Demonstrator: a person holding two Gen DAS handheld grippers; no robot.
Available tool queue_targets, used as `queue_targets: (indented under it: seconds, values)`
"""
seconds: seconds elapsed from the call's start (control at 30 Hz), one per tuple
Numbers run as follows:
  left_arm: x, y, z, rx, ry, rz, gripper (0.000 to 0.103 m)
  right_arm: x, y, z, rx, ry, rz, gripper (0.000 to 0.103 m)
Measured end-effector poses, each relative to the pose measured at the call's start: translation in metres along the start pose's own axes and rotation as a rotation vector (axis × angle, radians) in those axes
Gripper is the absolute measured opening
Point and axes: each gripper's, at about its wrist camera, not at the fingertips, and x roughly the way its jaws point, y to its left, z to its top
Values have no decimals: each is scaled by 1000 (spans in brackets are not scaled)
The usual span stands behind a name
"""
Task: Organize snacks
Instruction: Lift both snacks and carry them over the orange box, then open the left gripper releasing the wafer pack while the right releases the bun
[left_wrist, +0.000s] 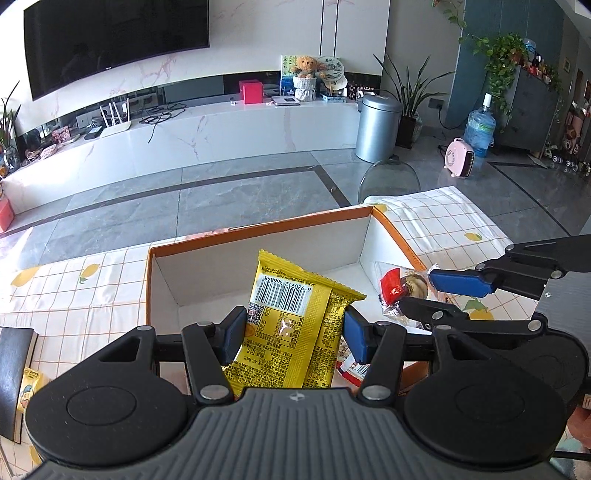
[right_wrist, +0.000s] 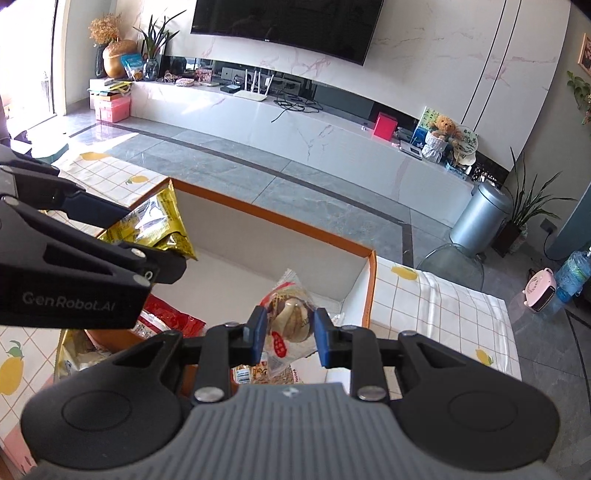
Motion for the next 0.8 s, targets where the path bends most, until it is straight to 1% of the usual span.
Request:
queue_targets:
  seconds: [0.2,0.37,0.53,0.8]
  values:
    - [32,7,8,-11,57,0,63,42,-2,8,-27,107,19,24]
    - [59,6,8,40,126,11,63,75,-5,16,-41,209,31,25]
    - [81,8,7,47,191,15,63,103,-11,19,-38,306,40,25]
    - [102,9,4,71,240,46,63,129,-13,18,-66,389,25,26]
